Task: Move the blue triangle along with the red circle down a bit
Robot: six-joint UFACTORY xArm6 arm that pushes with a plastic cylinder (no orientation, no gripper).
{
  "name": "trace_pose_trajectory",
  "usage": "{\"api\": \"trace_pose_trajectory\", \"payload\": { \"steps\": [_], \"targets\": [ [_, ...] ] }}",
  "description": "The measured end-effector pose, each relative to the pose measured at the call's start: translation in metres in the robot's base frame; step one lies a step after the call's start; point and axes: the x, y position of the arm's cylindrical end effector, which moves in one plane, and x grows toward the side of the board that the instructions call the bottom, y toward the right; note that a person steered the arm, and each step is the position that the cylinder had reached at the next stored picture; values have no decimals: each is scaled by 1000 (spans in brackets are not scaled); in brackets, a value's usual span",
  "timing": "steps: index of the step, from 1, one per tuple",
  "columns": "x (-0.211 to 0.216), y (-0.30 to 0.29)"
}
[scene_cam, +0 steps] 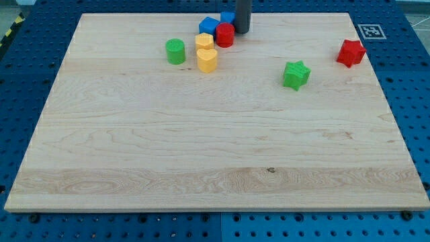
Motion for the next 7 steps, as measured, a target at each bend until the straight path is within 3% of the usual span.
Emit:
{"api": "trace_pose_trajectory", "payload": {
  "steps": [1,2,3,5,7],
  "targets": [
    [1,16],
    [-1,76],
    [-36,80],
    [-55,69],
    [-53,12]
  ]
}}
